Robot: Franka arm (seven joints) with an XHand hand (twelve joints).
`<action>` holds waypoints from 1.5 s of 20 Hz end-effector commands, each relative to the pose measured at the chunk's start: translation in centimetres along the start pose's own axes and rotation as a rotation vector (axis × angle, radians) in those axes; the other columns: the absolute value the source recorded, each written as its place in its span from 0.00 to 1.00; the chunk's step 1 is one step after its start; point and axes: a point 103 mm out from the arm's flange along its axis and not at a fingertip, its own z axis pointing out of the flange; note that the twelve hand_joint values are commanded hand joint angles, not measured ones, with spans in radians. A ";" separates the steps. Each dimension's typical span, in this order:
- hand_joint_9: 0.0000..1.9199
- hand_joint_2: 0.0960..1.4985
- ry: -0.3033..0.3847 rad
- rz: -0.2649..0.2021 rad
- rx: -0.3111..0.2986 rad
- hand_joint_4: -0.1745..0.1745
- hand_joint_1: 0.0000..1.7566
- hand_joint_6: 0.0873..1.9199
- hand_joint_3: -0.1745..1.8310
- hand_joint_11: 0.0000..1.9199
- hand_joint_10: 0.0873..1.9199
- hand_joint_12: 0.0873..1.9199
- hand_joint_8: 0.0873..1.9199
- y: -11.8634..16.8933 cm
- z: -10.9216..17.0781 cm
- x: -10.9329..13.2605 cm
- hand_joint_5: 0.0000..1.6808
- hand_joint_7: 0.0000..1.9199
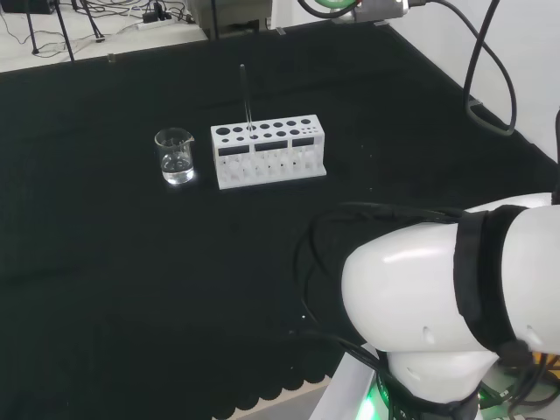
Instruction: Take the glass rod from the white test tube rack.
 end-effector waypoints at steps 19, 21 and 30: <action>0.00 0.51 0.000 -0.043 0.027 0.01 0.42 0.00 0.36 0.00 0.32 0.58 0.18 6.0 0.6 0.7 0.03 0.00; 0.00 0.51 -0.013 -0.052 0.034 0.02 0.42 0.00 0.36 0.00 0.33 0.59 0.19 7.4 0.6 0.6 0.03 0.00; 0.00 0.51 -0.002 -0.064 0.069 0.02 0.41 0.00 0.35 0.00 0.36 0.63 0.20 12.9 3.1 -0.2 0.03 0.00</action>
